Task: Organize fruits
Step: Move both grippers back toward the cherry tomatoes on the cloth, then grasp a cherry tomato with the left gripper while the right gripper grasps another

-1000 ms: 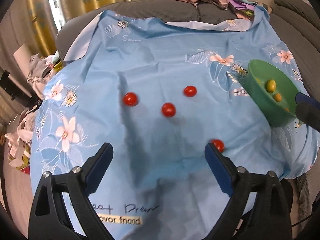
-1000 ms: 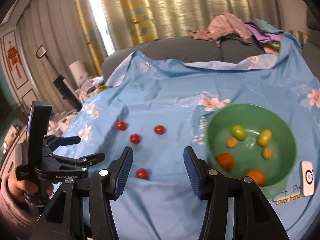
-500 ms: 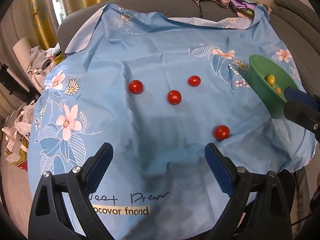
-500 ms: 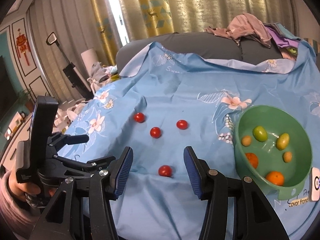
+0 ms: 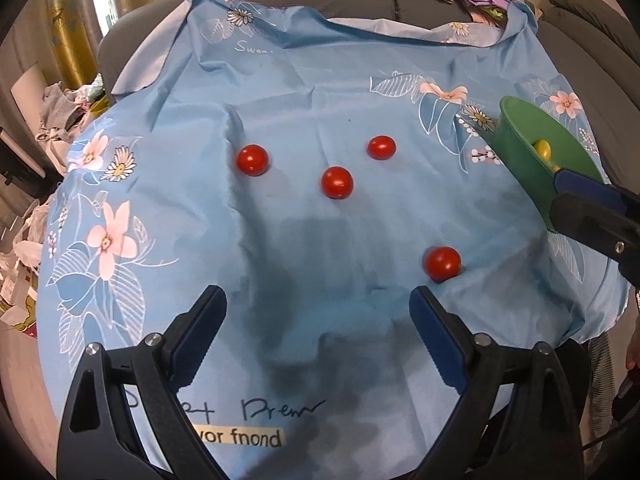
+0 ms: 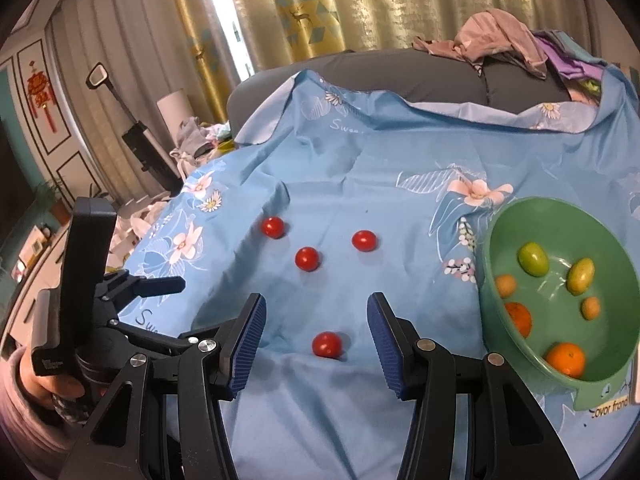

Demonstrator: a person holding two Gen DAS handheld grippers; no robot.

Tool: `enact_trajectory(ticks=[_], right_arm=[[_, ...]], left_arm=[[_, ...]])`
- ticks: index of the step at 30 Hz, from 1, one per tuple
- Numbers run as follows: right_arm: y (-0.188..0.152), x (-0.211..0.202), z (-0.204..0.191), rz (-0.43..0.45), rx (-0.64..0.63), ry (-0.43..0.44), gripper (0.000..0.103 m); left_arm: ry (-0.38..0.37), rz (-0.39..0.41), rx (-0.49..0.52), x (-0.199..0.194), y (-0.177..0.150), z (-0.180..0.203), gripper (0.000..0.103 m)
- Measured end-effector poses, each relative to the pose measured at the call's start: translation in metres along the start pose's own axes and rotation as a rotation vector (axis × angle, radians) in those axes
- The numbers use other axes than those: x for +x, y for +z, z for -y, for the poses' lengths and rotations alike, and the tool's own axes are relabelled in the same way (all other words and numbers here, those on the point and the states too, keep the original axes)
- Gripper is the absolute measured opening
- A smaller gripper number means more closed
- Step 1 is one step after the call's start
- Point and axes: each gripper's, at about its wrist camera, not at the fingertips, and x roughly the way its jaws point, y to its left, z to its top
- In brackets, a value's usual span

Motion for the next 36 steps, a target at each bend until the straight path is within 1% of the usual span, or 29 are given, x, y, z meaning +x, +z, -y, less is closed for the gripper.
enact_trajectory(ticks=[4, 6, 9, 13, 16, 18, 19, 20, 23, 27, 29, 30, 32, 36], right_arm=[[0.001, 0.001, 0.008, 0.008, 0.017, 0.008, 0.053], [0.001, -0.001, 0.015, 0.021, 0.032, 0.014, 0.053], [0.001, -0.004, 0.028, 0.040, 0.058, 0.012, 0.053], [0.000, -0.003, 0.041, 0.047, 0.090, 0.006, 0.053], [-0.001, -0.001, 0.046, 0.046, 0.099, 0.004, 0.053], [-0.002, 0.001, 0.049, 0.043, 0.105, 0.006, 0.053], [-0.002, 0.002, 0.050, 0.043, 0.109, 0.006, 0.053], [-0.003, 0.002, 0.052, 0.043, 0.112, 0.007, 0.053], [-0.005, 0.003, 0.055, 0.043, 0.117, 0.016, 0.053], [-0.006, 0.005, 0.060, 0.045, 0.123, 0.023, 0.053], [-0.006, 0.005, 0.062, 0.048, 0.129, 0.028, 0.053], [-0.006, 0.005, 0.063, 0.049, 0.130, 0.030, 0.053], [-0.007, 0.006, 0.065, 0.054, 0.131, 0.035, 0.053], [-0.008, 0.007, 0.067, 0.054, 0.137, 0.037, 0.053]], left_arm=[[-0.020, -0.016, -0.008, 0.007, 0.004, 0.003, 0.093], [-0.040, -0.026, -0.012, 0.011, 0.005, 0.005, 0.092], [-0.050, -0.039, -0.015, 0.017, 0.007, 0.008, 0.091], [-0.066, -0.057, -0.015, 0.027, 0.011, 0.015, 0.081], [-0.103, -0.060, 0.018, 0.031, 0.017, 0.029, 0.080], [-0.138, -0.067, 0.048, 0.035, 0.020, 0.042, 0.077], [-0.152, -0.075, 0.060, 0.038, 0.022, 0.047, 0.074], [-0.157, -0.087, 0.072, 0.042, 0.023, 0.053, 0.068], [-0.160, -0.118, 0.102, 0.053, 0.028, 0.064, 0.055], [-0.170, -0.142, 0.120, 0.060, 0.030, 0.072, 0.051], [-0.185, -0.157, 0.129, 0.063, 0.031, 0.075, 0.037], [-0.188, -0.166, 0.129, 0.065, 0.032, 0.076, 0.035], [-0.202, -0.180, 0.126, 0.068, 0.033, 0.075, 0.028], [-0.220, -0.186, 0.118, 0.070, 0.033, 0.074, 0.028]])
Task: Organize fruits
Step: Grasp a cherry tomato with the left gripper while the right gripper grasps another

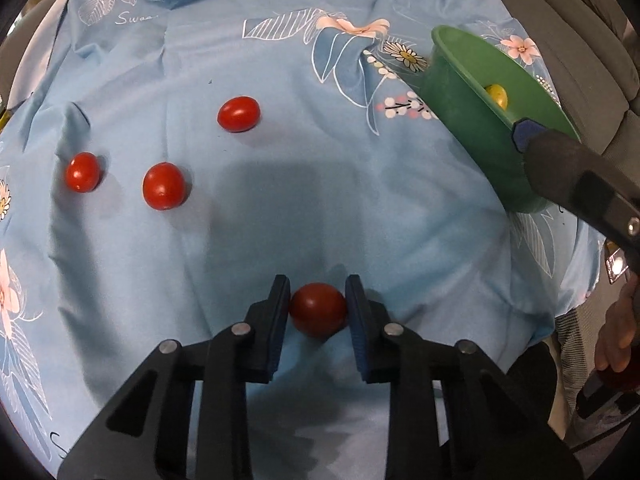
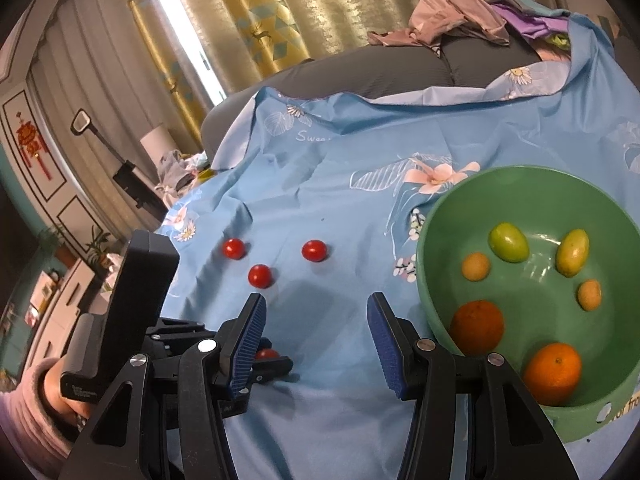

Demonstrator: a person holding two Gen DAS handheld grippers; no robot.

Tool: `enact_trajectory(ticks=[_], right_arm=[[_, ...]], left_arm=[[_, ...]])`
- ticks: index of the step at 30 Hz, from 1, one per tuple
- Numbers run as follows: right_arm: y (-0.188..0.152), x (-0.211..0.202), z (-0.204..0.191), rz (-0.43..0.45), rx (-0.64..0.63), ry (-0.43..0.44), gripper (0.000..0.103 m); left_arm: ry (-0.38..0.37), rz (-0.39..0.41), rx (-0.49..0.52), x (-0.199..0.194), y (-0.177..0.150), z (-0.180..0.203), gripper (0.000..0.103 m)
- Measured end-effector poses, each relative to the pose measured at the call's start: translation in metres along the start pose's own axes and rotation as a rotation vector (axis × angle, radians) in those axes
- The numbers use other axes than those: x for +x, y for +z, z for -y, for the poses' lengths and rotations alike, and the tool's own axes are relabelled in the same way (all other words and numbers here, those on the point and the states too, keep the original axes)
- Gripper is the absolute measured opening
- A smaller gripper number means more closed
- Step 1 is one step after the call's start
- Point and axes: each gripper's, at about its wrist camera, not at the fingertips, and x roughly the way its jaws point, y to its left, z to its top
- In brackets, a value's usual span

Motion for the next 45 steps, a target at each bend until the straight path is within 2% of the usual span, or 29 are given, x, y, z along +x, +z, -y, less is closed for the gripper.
enact_trajectory(ticks=[4, 8, 14, 19, 24, 31, 38, 42, 45], right_arm=[[0.000, 0.001, 0.001, -0.005, 0.005, -0.001, 0.053], [-0.001, 0.002, 0.001, -0.007, 0.003, -0.001, 0.053], [0.001, 0.016, -0.015, -0.042, -0.043, 0.002, 0.053], [0.009, 0.046, -0.036, -0.086, -0.100, -0.004, 0.053], [0.022, 0.083, -0.047, -0.128, -0.137, -0.048, 0.053], [0.039, 0.138, -0.038, -0.201, -0.141, -0.150, 0.053], [0.042, 0.165, -0.034, -0.254, -0.135, -0.206, 0.053], [0.041, 0.170, -0.032, -0.269, -0.128, -0.204, 0.033], [0.041, 0.170, -0.029, -0.270, -0.118, -0.196, 0.032]], left_arm=[[-0.037, 0.007, -0.026, -0.001, -0.003, -0.009, 0.027], [-0.028, 0.038, -0.062, -0.011, -0.007, -0.024, 0.027], [0.036, 0.133, -0.130, -0.044, -0.013, -0.062, 0.027], [0.069, 0.186, -0.149, -0.058, -0.012, -0.076, 0.027], [0.063, 0.220, -0.158, -0.061, -0.010, -0.088, 0.027], [0.048, 0.245, -0.156, -0.060, -0.004, -0.098, 0.027], [0.036, 0.239, -0.146, -0.054, -0.001, -0.099, 0.027], [0.037, 0.237, -0.141, -0.052, 0.000, -0.100, 0.027], [0.044, 0.237, -0.135, -0.052, 0.000, -0.099, 0.027]])
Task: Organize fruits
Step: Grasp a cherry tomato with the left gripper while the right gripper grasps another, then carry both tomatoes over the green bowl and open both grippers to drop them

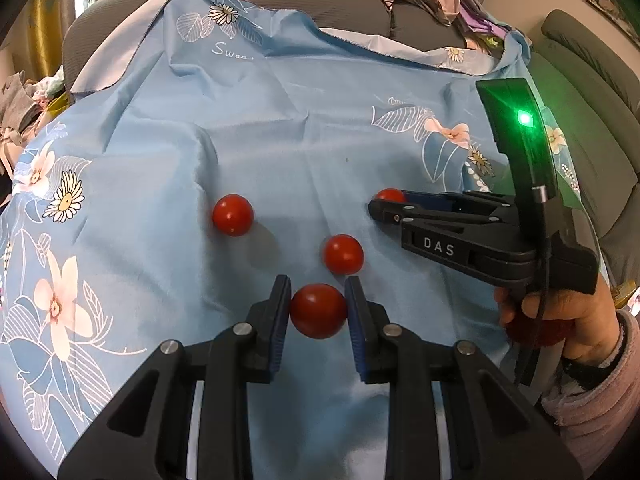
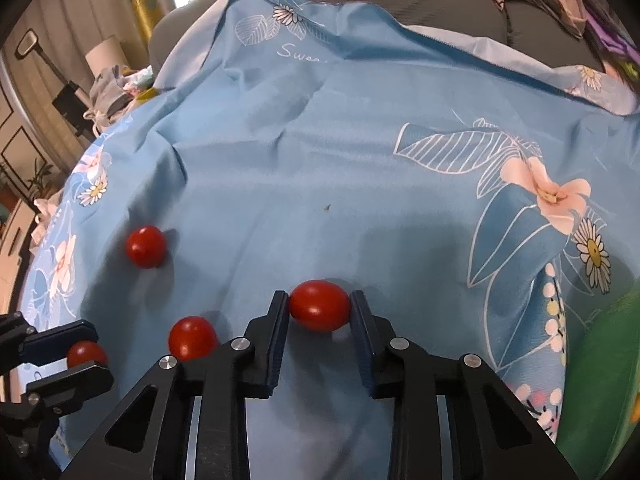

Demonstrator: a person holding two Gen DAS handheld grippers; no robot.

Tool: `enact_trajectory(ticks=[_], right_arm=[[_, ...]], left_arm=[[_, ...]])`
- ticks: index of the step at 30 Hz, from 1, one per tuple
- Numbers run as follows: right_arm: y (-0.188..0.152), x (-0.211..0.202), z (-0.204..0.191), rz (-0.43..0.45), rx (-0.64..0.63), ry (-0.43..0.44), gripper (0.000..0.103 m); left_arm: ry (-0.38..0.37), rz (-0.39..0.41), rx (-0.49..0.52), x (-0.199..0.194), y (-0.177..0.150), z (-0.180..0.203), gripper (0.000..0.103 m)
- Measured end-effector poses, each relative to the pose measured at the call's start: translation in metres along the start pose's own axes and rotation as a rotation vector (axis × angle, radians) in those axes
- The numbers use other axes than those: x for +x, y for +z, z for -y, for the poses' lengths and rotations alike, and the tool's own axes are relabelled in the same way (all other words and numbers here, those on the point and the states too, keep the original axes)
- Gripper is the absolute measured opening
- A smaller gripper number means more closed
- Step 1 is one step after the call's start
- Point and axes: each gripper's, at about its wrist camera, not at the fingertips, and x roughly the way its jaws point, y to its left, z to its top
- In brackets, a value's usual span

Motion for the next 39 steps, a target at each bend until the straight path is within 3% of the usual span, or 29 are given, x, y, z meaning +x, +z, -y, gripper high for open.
enact_trajectory(ticks=[6, 24, 39], right_arm=[[0.001, -0.009, 0.000, 0.025, 0.009, 0.027, 0.032], [-0.024, -0.102, -0.005, 0.195, 0.006, 0.113, 0.032], [-0.050, -0.163, 0.041, 0.323, 0.094, 0.077, 0.032]], left_arm=[[0.012, 0.008, 0.017, -0.004, 0.000, 0.004, 0.027], [0.038, 0.056, 0.117, -0.033, 0.002, 0.049, 0.027], [0.019, 0.079, 0.263, -0.036, 0.017, 0.118, 0.027]])
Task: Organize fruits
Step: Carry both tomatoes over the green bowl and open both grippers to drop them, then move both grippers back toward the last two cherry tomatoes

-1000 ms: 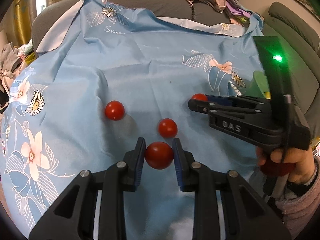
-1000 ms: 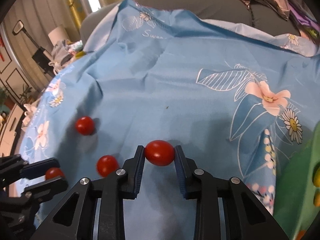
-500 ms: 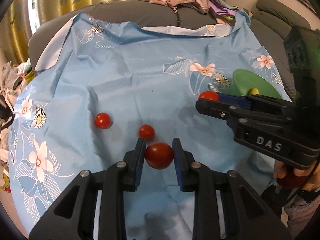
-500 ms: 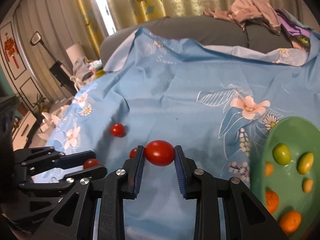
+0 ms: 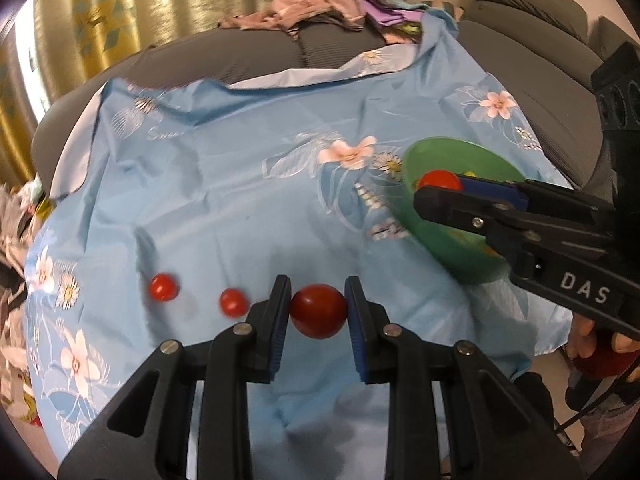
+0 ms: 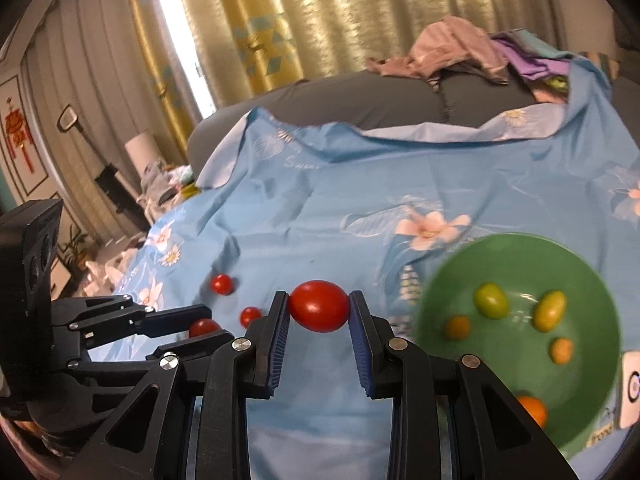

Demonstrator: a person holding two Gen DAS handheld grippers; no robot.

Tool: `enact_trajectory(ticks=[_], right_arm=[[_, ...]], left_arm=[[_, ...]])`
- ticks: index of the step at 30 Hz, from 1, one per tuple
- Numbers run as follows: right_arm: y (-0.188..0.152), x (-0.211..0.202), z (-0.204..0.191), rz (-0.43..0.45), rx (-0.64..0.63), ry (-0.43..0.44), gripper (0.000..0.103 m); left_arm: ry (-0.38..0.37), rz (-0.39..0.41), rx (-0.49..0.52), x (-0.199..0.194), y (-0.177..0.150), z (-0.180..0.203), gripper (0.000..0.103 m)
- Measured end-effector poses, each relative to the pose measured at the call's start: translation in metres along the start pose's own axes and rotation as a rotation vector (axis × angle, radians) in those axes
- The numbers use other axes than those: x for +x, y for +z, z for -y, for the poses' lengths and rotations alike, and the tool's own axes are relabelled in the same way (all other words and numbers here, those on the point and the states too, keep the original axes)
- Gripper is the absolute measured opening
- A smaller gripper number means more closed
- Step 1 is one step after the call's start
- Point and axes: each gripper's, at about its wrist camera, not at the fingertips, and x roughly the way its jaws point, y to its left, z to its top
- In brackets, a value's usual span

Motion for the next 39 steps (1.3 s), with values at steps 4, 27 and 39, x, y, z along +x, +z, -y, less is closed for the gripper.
enact_trajectory(ticks=[4, 27, 39], right_arm=[[-0.001, -0.017, 0.022, 0.030, 0.034, -0.036, 0.032], [-0.024, -0.050, 0.117, 0.043, 0.193, -0.188, 0.032], [-0.030, -0.046, 0.129, -0.006, 0.248, -0.259, 0.038]], left_arm=[[-0.024, 0.011, 0.046, 0.005, 0.016, 0.021, 0.027], [-0.126, -0.025, 0.236, 0.067, 0.065, 0.126, 0.028], [-0.074, -0.030, 0.168, 0.071, 0.065, 0.104, 0.071]])
